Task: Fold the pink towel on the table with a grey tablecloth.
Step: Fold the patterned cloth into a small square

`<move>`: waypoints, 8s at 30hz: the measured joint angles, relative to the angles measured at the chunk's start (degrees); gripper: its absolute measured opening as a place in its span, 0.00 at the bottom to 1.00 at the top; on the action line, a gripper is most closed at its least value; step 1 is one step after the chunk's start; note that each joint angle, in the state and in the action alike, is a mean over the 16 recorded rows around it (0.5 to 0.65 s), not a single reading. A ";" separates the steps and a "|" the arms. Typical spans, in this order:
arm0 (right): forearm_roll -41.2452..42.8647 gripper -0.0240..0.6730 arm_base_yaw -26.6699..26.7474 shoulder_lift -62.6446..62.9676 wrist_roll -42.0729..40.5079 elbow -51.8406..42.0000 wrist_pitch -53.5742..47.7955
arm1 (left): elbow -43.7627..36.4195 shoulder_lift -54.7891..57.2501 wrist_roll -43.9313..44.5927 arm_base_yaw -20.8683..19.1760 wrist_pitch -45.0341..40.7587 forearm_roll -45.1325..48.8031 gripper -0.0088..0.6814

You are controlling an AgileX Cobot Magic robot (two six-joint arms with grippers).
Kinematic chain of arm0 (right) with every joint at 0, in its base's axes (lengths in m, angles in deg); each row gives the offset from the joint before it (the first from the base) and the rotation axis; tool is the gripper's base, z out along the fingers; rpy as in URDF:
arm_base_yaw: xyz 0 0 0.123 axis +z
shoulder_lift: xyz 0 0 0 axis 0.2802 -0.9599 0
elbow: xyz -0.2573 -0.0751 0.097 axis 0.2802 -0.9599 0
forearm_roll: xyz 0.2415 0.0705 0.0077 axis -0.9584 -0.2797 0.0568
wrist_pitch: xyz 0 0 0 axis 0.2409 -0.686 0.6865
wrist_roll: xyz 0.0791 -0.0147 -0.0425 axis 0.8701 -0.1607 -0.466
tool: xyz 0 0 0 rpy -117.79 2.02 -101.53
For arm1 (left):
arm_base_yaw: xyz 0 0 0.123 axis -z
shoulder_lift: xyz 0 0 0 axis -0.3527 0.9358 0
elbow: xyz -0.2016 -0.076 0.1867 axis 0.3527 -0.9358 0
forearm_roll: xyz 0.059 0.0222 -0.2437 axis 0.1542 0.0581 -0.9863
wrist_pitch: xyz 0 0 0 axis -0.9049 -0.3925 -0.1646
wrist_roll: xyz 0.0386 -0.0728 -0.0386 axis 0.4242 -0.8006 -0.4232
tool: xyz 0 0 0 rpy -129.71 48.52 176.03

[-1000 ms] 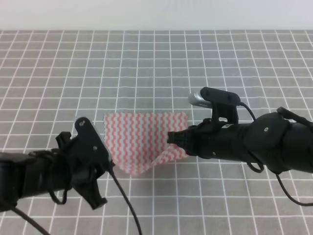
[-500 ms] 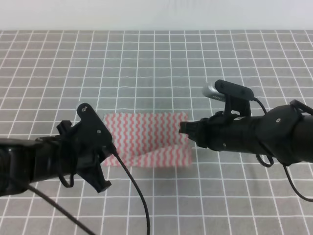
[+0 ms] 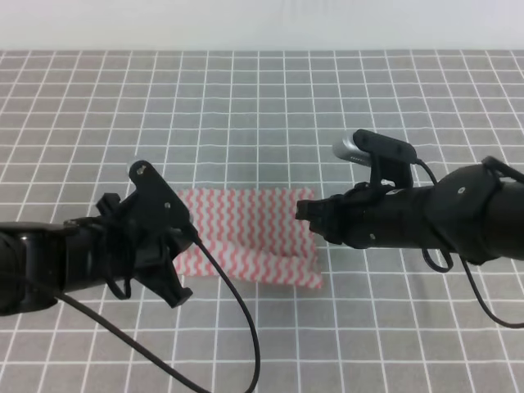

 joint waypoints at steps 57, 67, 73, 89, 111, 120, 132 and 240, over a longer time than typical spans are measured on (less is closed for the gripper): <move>7.90 0.08 -1.40 -9.59 0.01 4.57 -12.27 | 0.02 0.32 0.47 0.00 -3.29 0.05 0.01; 8.39 0.02 -1.39 -6.51 -0.14 4.64 -13.57 | 0.01 0.28 0.44 0.00 -3.72 0.01 0.01; 8.22 0.01 -1.37 -4.35 -0.58 4.65 -13.30 | 0.02 0.28 0.41 0.00 -4.10 -0.17 0.01; 6.06 0.01 -1.37 -3.55 -1.39 6.24 -7.77 | 3.17 1.42 -0.65 -0.01 -2.79 -0.14 0.01; 5.13 0.01 -2.59 -5.63 -1.44 8.37 -4.09 | 10.27 7.51 -0.40 0.00 1.34 -0.78 0.01; 4.89 0.01 -3.66 -7.30 -1.47 10.43 -6.35 | 10.56 8.41 0.53 0.00 2.56 -0.89 0.01; 6.66 0.14 -3.71 -7.90 -0.81 10.99 -12.83 | 10.69 9.16 0.71 0.00 1.73 -0.57 0.01; 17.90 0.26 -4.80 -15.38 4.57 15.21 -13.57 | 10.69 9.06 -0.24 0.00 -1.43 -1.00 0.01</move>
